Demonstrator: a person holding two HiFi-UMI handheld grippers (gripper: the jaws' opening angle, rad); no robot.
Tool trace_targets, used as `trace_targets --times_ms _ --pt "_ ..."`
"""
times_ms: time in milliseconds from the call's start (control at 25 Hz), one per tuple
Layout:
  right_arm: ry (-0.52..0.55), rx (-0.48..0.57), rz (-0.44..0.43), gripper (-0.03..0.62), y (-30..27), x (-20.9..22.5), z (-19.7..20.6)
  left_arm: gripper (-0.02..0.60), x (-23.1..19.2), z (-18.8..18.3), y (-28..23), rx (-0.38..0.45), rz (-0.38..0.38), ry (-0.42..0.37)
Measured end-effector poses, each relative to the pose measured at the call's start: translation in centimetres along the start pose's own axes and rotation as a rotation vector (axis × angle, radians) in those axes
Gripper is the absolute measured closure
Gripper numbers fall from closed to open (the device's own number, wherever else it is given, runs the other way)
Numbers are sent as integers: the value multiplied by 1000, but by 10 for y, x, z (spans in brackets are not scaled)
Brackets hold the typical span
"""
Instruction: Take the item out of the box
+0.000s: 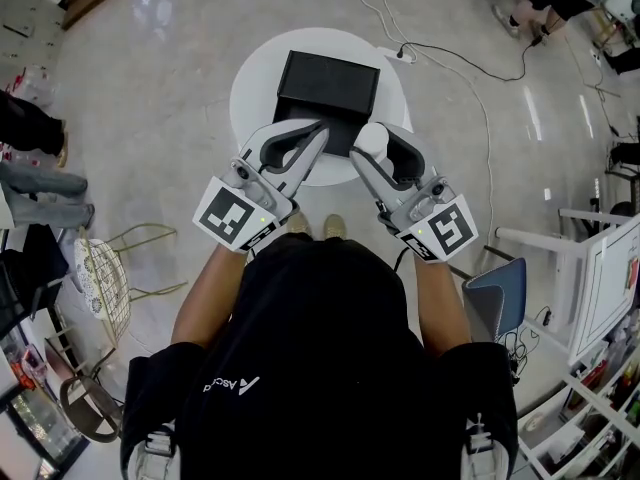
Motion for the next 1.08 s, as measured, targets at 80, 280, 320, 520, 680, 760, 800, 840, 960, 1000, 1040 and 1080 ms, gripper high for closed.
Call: trace_targets --times_ms 80,280,320,520,680,760,800,840,960,1000,1040,1080 --pt "-1 2 1 413 0 1 0 581 0 0 -1 1 1 0" --pt "-1 -1 -4 413 -4 -3 2 581 -3 -2 3 3 -6 0" --pt "-2 -2 -3 413 -5 -3 3 582 -4 -2 4 4 -7 1" --pt "-3 0 -4 413 -7 0 6 582 -8 0 3 6 -14 4" --pt "-1 3 -7 413 -7 1 7 582 -8 3 4 5 -20 5" --pt "1 4 -8 413 -5 0 5 582 -6 2 5 5 -22 4" --pt "1 5 -8 413 -4 0 4 582 -5 2 5 6 -22 3" --pt "1 6 -8 413 -3 0 3 581 -4 1 5 6 -23 2" --pt "1 4 -8 413 -2 1 3 581 -2 1 5 7 -26 2" --pt "1 4 -8 413 -2 1 3 582 -2 1 5 7 -27 2" --pt "1 3 -8 413 -2 2 4 582 -3 1 5 6 -27 2" --pt "1 2 -8 413 -2 2 5 581 -3 1 4 6 -28 2"
Point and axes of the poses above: the fingertips, and each gripper's own axes: y backward along the fingers, x to its right, z out of its underside, the point moved 7 cm from there along y, backward along the fingers, and after that the axes turned 10 degrees about y, right-handed, at the moved point
